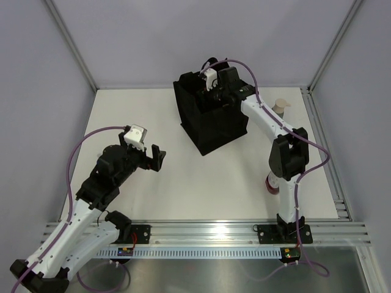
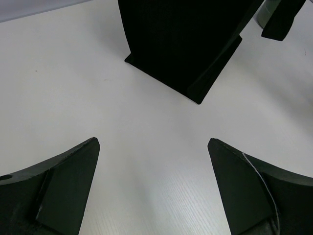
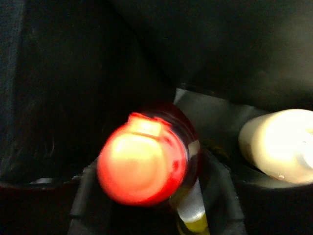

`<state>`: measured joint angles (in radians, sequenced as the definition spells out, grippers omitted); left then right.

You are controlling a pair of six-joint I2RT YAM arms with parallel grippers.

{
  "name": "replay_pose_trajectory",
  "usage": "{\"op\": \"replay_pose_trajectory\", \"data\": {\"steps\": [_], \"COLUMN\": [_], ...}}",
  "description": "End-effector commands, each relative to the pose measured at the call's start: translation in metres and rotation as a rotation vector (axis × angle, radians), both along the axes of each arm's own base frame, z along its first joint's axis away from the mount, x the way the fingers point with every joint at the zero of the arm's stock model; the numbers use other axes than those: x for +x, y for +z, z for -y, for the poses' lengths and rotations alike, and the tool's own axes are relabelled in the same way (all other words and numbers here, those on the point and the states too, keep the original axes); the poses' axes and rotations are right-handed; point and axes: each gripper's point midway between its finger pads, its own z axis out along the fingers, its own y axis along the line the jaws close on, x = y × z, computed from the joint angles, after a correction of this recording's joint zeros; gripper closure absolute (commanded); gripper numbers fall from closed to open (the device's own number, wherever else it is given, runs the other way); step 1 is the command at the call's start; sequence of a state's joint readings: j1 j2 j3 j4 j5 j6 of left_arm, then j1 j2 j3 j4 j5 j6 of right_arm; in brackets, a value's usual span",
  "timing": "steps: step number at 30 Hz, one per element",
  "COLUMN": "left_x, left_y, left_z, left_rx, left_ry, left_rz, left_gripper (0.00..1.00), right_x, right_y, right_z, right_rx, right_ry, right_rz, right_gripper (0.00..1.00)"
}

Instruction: Place the personal care products into the canvas bag

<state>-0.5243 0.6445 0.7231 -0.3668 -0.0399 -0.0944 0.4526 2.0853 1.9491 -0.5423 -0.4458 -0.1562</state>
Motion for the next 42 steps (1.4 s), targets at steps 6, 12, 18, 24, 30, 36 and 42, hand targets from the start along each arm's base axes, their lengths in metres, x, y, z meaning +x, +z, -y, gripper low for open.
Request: {"op": "replay_pose_trajectory", "data": {"steps": [6,12,18,24,30,36,42], "left_x": [0.008,0.004,-0.013,-0.046,-0.043,-0.011,0.014], "left_y": [0.008,0.002,-0.010,-0.040,-0.063,-0.078,-0.081], "left_z": [-0.017,-0.034,-0.072,-0.135,-0.159,-0.172,-0.196], "left_rx": [-0.043,-0.146,-0.342,-0.376,-0.175,-0.114,-0.065], "left_ry": [0.132,0.307,0.629,1.081,1.275,1.287,1.338], "left_rz": [0.017,-0.099,-0.214,-0.279,-0.309,-0.336,-0.377], "left_gripper": [0.01,0.01,0.01,0.04,0.03,0.03,0.03], "right_x": [-0.013,-0.049,-0.118,-0.177,-0.207,-0.230,-0.239], "right_y": [0.146,0.210,0.255,0.227,0.175,0.150,0.149], "right_z": [0.020,0.031,0.058,0.107,0.154,0.160,0.158], "right_rx": [0.109,0.182,0.243,0.244,0.225,0.257,0.320], "right_ry": [-0.013,0.033,0.143,0.171,0.096,0.103,0.134], "right_rz": [0.255,0.311,0.356,0.352,0.328,0.319,0.322], "right_gripper": [0.00,0.01,0.00,0.01,0.01,0.01,0.01]}}
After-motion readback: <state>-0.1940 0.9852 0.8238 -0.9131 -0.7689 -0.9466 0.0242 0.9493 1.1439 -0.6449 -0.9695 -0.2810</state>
